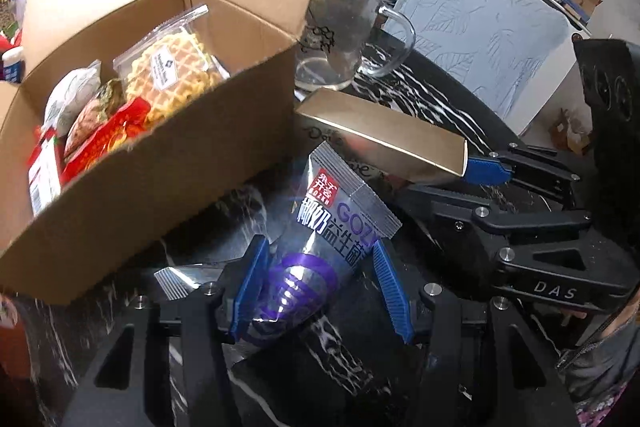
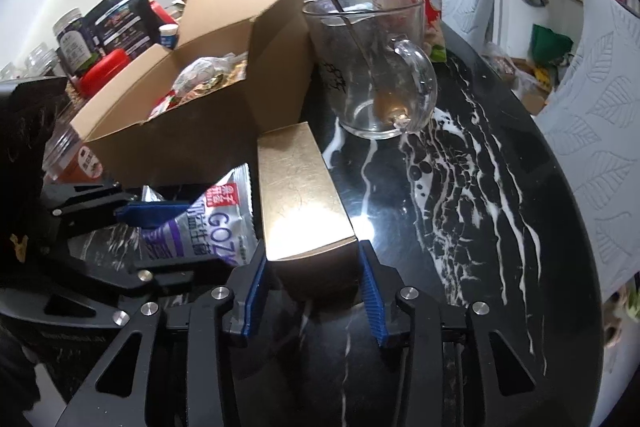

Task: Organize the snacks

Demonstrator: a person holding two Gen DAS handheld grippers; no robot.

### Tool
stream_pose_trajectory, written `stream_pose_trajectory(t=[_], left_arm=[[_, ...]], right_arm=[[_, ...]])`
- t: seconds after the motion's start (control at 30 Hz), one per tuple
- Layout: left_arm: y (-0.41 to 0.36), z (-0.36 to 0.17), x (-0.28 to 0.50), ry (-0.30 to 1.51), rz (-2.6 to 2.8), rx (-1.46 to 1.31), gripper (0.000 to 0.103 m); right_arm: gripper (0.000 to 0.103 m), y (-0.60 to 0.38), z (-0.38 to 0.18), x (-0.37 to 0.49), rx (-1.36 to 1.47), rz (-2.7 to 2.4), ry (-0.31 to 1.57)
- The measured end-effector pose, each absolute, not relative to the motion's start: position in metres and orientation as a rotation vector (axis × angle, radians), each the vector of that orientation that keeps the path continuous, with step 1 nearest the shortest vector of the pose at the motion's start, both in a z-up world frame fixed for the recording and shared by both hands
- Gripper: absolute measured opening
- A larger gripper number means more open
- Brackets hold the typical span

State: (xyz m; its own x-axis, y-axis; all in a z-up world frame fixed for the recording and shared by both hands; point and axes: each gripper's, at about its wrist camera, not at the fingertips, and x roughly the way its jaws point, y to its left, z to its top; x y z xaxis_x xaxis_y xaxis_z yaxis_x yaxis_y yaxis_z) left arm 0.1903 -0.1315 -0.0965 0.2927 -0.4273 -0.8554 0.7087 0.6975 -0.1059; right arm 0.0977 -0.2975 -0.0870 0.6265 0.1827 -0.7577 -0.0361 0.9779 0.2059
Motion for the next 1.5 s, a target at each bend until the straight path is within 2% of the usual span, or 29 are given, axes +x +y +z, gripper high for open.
stream_pose_trajectory(t=[0.53, 0.83, 0.87, 0.9, 0.97, 1.0, 1.2, 1.5], left_arm=[[-0.095, -0.099, 0.148, 1.098, -0.631, 0.181, 0.054], [-0.101, -0.107, 0.122, 1.005, -0.573, 0.364, 0.054], [-0.1, -0.108, 0.122, 1.0, -0.566, 0.376, 0.055], [-0.1, -0.109, 0.123, 1.002, -0.561, 0.381, 0.062], [-0.095, -0.113, 0.127, 1.034, -0.561, 0.351, 0.072], [-0.089, -0.115, 0.129, 1.05, -0.559, 0.323, 0.073], [-0.06, -0.115, 0.139, 1.036, -0.514, 0.221, 0.076], [-0.048, -0.115, 0.14, 1.025, -0.525, 0.148, 0.076]], right_arm=[[0.041, -0.286, -0.093, 0.034, 0.14, 0.128, 0.901], [0.042, -0.276, -0.091, -0.007, 0.118, 0.163, 0.912], [0.042, -0.275, -0.092, -0.009, 0.125, 0.164, 0.915], [0.042, -0.276, -0.092, -0.009, 0.133, 0.164, 0.915], [0.046, -0.277, -0.094, -0.009, 0.159, 0.169, 0.921], [0.051, -0.277, -0.095, -0.008, 0.167, 0.169, 0.921], [0.066, -0.27, -0.089, -0.002, 0.149, 0.154, 0.895], [0.069, -0.259, -0.093, 0.019, 0.149, 0.149, 0.91]])
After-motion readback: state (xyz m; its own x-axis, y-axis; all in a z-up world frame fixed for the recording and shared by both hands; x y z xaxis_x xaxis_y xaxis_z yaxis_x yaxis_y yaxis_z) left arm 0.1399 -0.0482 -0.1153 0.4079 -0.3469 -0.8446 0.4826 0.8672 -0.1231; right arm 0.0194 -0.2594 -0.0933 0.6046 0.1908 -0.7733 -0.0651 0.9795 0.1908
